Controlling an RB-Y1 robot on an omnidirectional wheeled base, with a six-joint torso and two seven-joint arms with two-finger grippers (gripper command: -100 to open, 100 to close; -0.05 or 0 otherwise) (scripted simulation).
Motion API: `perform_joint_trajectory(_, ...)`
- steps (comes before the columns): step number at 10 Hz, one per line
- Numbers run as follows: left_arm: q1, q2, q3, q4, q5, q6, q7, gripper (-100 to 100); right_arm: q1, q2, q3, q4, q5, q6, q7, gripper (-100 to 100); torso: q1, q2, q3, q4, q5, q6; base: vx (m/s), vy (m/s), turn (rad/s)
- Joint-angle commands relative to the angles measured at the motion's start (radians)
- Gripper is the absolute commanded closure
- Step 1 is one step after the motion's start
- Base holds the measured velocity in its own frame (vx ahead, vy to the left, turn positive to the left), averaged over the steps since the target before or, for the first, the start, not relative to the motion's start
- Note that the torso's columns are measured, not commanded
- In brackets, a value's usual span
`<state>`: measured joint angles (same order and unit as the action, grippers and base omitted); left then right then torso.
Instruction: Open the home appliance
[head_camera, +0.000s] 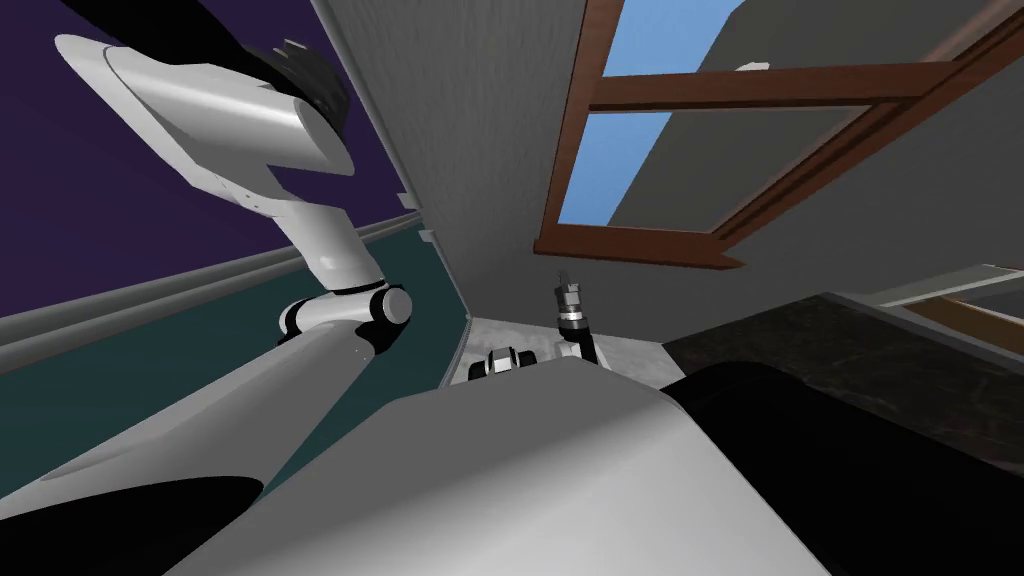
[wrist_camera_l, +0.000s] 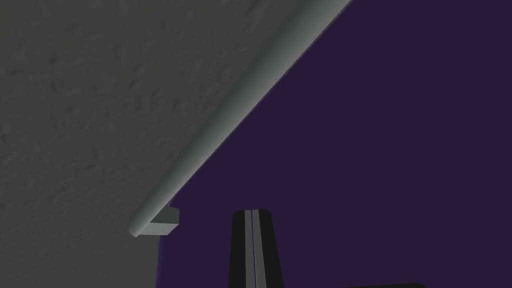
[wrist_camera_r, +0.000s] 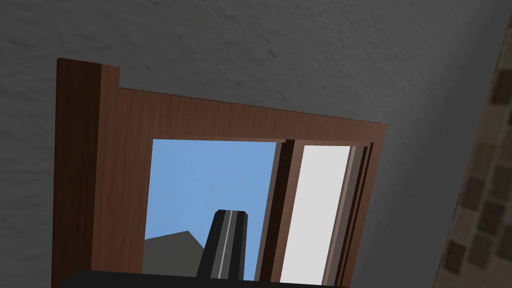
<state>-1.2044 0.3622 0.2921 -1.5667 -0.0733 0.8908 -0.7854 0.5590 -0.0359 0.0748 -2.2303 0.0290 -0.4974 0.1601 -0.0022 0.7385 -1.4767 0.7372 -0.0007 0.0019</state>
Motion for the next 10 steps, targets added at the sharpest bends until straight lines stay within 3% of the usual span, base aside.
perform_joint_trajectory(1, -0.016, -0.017, 0.08, 0.079, -0.014, -0.052, -0.079, 100, 0.0, 0.0, 0.0, 0.0, 0.0, 0.0, 0.0, 0, 0.001, 0.005, 0.004, 0.003, 0.0, -0.002, -0.148, 0.022, -0.162)
perform_joint_trajectory(2, -0.016, -0.017, 0.106, 0.1, -0.014, -0.052, -0.099, 100, 0.0, 0.0, 0.0, 0.0, 0.0, 0.0, 0.0, 0, 0.004, 0.0, 0.001, 0.002, 0.001, -0.003, -0.028, 0.016, 0.015)
perform_joint_trajectory(3, -0.058, -0.048, 0.137, 0.138, -0.04, -0.105, -0.131, 100, 0.001, 0.0, 0.0, 0.0, 0.0, 0.0, 0.0, 0, 0.005, -0.007, -0.003, -0.001, 0.002, -0.003, -0.181, -0.04, -0.382)
perform_joint_trajectory(4, -0.058, -0.048, 0.168, 0.156, -0.04, -0.121, -0.159, 100, 0.0, 0.0, 0.0, 0.0, 0.0, 0.0, 0.0, 0, -0.001, 0.0, 0.0, 0.0, 0.0, 0.0, -0.247, -0.013, -0.447)
perform_joint_trajectory(6, -0.058, -0.048, 0.224, 0.205, -0.04, -0.134, -0.209, 100, 0.0, 0.0, 0.0, 0.0, 0.0, 0.0, 0.0, 0, 0.004, 0.0, 0.002, 0.002, 0.001, -0.004, -0.096, 0.0, -0.029)
perform_joint_trajectory(8, -0.058, -0.048, 0.224, 0.225, -0.04, -0.134, -0.209, 100, 0.001, 0.0, 0.0, 0.0, 0.0, 0.0, 0.0, 0, 0.004, -0.008, -0.004, -0.002, 0.001, -0.002, 0.014, -0.001, 0.012)
perform_joint_trajectory(9, -0.099, -0.08, 0.272, 0.256, -0.066, -0.172, -0.258, 100, 0.001, 0.0, 0.0, 0.0, 0.0, 0.0, 0.0, 0, 0.003, -0.007, -0.004, -0.001, 0.001, -0.002, -0.176, -0.009, -0.369)
perform_joint_trajectory(10, -0.099, -0.08, 0.299, 0.289, -0.066, -0.201, -0.279, 100, 0.0, 0.0, 0.0, 0.0, 0.0, 0.0, 0.0, 0, -0.001, 0.006, 0.004, 0.002, 0.0, 0.0, -0.294, -0.025, -0.463)
